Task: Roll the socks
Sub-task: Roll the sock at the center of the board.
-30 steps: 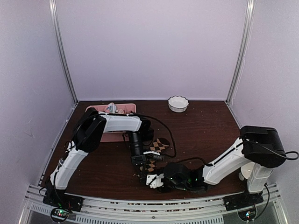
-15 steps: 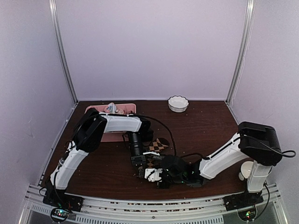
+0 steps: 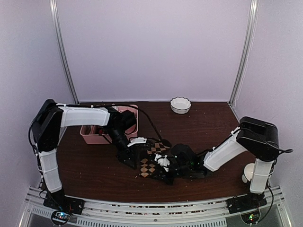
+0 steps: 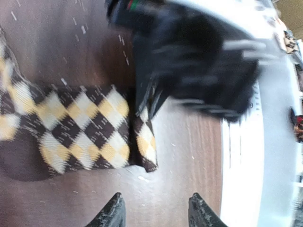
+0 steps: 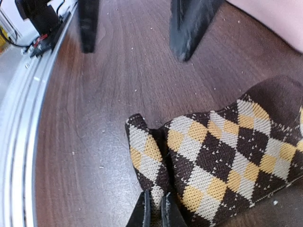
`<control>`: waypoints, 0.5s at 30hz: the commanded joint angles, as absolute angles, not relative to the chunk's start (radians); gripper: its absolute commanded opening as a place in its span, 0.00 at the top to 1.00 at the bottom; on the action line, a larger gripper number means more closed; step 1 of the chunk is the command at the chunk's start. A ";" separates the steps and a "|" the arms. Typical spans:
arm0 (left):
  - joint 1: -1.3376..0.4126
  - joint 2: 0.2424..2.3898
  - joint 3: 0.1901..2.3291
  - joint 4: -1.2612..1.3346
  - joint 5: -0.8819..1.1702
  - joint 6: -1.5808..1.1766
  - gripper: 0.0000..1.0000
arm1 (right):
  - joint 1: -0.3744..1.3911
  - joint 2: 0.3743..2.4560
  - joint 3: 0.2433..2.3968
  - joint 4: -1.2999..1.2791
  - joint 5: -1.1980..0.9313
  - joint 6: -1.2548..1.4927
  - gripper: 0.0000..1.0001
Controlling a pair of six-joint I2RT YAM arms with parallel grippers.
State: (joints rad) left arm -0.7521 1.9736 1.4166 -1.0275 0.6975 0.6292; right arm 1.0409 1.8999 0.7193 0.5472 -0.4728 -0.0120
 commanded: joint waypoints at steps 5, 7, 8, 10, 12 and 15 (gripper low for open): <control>-0.770 1.848 1.260 -0.744 0.664 0.633 0.55 | 0.978 2.019 0.690 0.333 -0.692 0.262 1.00; -0.792 1.839 1.245 -0.743 0.656 0.648 0.56 | 0.963 2.052 0.720 0.258 -0.704 0.280 1.00; -0.807 1.834 1.237 -0.741 0.649 0.659 0.57 | 0.957 2.069 0.738 0.223 -0.707 0.287 1.00; -0.847 1.829 1.218 -0.724 0.613 0.675 0.58 | 0.942 2.091 0.765 0.165 -0.705 0.306 1.00; -0.888 1.825 1.199 -0.689 0.564 0.679 0.59 | 0.930 2.110 0.796 0.112 -0.707 0.317 1.00; -0.919 1.819 1.181 -0.635 0.514 0.673 0.60 | 0.919 2.135 0.828 0.039 -0.702 0.324 1.00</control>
State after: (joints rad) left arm -0.8768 1.8557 1.2034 -0.7341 0.5896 0.6514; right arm 0.9298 2.0102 0.8570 0.4389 -0.7906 0.2832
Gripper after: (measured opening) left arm 0.402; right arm 0.053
